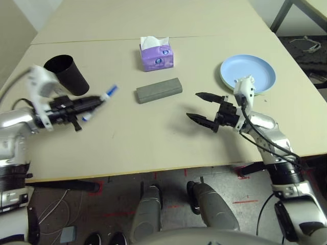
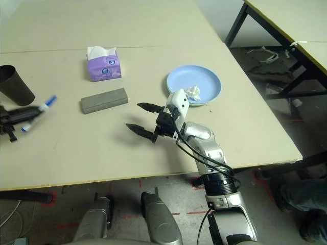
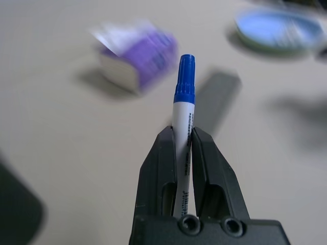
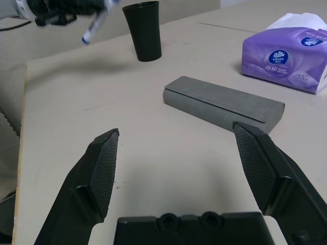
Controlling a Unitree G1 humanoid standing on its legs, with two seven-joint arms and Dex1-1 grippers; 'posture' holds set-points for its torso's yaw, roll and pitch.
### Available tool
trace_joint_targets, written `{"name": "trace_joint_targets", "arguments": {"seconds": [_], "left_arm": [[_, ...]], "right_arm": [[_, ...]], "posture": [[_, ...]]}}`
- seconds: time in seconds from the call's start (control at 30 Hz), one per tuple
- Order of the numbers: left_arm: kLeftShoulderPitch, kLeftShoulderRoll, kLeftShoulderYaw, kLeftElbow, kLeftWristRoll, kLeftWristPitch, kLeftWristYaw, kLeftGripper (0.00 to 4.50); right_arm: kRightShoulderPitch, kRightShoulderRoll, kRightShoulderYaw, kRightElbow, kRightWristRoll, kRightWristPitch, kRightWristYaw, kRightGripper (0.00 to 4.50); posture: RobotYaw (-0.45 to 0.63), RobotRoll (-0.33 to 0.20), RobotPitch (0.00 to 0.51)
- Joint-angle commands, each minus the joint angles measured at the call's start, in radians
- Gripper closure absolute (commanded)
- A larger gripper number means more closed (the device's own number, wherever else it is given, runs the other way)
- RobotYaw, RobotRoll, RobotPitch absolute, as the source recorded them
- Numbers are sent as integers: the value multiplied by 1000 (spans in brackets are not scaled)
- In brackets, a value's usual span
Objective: Organize and tidy the items on the table.
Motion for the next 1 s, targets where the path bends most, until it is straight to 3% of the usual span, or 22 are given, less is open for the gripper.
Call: {"name": "trace_joint_targets", "arguments": {"seconds": [0.03, 0.23, 0.4, 0.8, 1.0], "left_arm": [[29, -47, 96, -40, -22, -11, 148, 4206], [37, -98, 130, -69, 37, -85, 351, 4206], [-65, -74, 93, 18, 83, -159, 427, 4206], [-435, 10, -83, 555, 235, -469, 380, 4206], [-556, 17, -135, 815, 283, -623, 365, 4206]], "right_arm": [[7, 6, 13, 12, 13, -43, 57, 0], [-22, 17, 37, 51, 22, -121, 183, 0], [-45, 35, 36, 93, 8, -143, 196, 0], [-12, 7, 34, 39, 7, -114, 167, 0], [12, -12, 30, -1, 15, -90, 147, 0]], "posture": [[-121, 0, 212], [-75, 0, 215], [-74, 0, 214], [-153, 0, 218], [-179, 0, 221]]}}
